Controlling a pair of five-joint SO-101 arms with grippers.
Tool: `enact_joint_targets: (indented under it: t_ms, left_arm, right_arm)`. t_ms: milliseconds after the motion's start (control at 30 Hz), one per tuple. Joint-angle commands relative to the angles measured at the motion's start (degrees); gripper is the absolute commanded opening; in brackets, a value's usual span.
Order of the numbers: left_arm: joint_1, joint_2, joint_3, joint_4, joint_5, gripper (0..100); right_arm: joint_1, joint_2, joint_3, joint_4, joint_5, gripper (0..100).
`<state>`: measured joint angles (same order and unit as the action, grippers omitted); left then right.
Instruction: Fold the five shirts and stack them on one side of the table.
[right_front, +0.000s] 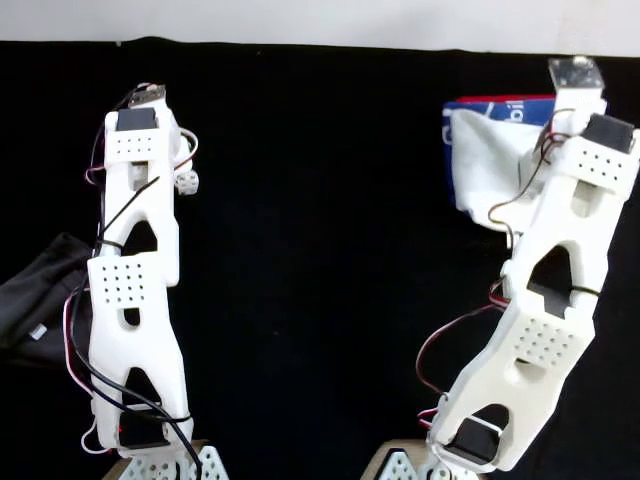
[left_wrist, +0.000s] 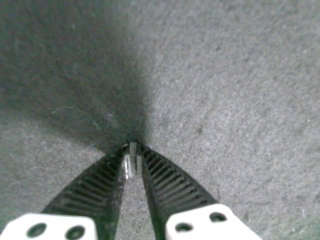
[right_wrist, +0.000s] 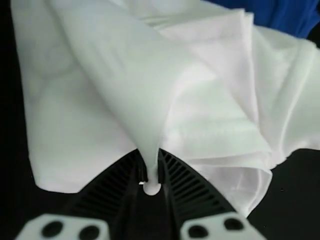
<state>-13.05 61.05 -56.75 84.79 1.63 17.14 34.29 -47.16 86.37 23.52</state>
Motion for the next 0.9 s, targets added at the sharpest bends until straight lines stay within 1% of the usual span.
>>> enact_joint_targets:
  t_ms: [0,100,300,400,467,500,633,667,767,867]
  left_arm:
    - [0.40,0.13,-0.13,-1.05,0.44,2]
    - [0.40,0.13,-0.13,-1.05,0.44,2]
    - [0.40,0.13,-0.13,-1.05,0.44,2]
    - [0.40,0.13,-0.13,-1.05,0.44,2]
    - [0.40,0.13,-0.13,-1.05,0.44,2]
    - [0.40,0.13,-0.13,-1.05,0.44,2]
    - [0.40,0.13,-0.13,-1.05,0.44,2]
    - [0.40,0.13,-0.13,-1.05,0.44,2]
    - [0.40,0.13,-0.13,-1.05,0.44,2]
    - [0.57,0.13,-0.13,-1.05,0.44,2]
  right_arm:
    - [0.66,-3.74,-6.81,0.48,-0.53,0.5]
    - [0.92,-3.56,-8.66,-2.95,-0.53,0.5]
    - [1.45,-2.24,-8.40,-19.74,-0.53,0.6]
    - [1.54,0.66,-8.75,-24.04,-0.53,0.9]
    - [1.54,2.77,-8.84,-24.66,-0.53,1.5]
    - [1.63,3.74,-8.84,-24.57,-0.53,3.6]
    - [3.21,5.93,-8.92,-24.48,-0.79,19.3]
    - [3.65,5.93,-8.92,-24.48,-0.79,21.5]
    - [4.88,5.76,-9.54,-24.75,-0.88,20.1]
    - [6.11,5.93,-14.37,-24.66,-0.97,17.6]
